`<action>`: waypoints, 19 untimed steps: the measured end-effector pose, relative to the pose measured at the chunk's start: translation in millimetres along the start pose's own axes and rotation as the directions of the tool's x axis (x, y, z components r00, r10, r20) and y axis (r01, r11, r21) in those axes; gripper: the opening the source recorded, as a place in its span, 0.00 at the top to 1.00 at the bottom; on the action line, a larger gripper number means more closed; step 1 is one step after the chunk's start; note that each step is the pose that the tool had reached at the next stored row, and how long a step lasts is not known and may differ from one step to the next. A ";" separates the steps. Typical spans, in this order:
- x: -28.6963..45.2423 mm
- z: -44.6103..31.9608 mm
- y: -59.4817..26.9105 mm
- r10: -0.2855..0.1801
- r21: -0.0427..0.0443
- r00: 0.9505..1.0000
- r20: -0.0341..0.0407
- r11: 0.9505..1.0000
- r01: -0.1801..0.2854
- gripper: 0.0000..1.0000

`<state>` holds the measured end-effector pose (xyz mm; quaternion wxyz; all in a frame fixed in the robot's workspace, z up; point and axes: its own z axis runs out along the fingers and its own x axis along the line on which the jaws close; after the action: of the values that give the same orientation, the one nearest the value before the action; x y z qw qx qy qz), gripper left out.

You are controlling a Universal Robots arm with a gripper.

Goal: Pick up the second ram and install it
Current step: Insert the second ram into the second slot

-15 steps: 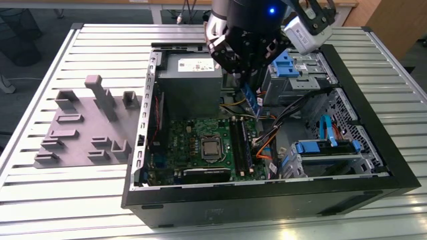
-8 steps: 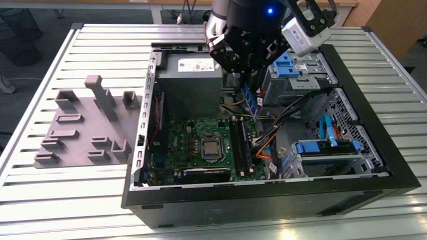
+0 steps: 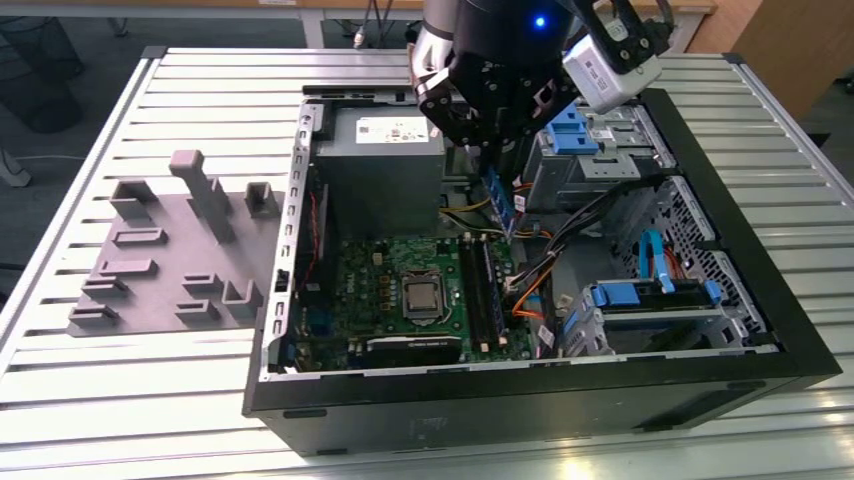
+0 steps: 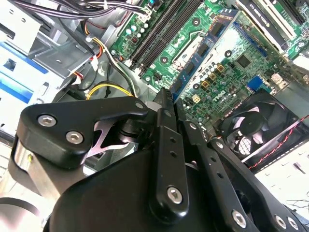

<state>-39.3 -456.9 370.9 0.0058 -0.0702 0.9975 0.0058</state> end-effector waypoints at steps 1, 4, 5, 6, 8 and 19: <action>0.0 0.0 0.0 0.000 0.000 1.000 0.000 1.000 0.000 0.86; 0.0 0.3 0.0 0.032 0.000 0.999 0.000 0.999 -0.032 0.86; 0.0 0.4 0.0 0.049 0.001 0.999 0.000 0.999 -0.049 0.86; 0.0 0.5 0.0 0.068 0.001 0.998 0.001 0.998 -0.068 0.86; 0.0 1.6 0.0 0.136 0.002 0.991 0.002 0.991 -0.136 0.86; -3.3 13.1 -0.6 0.140 0.003 0.990 0.000 0.990 -0.140 0.86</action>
<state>-35.8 -456.9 357.9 0.0056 -0.0001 1.0000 0.0046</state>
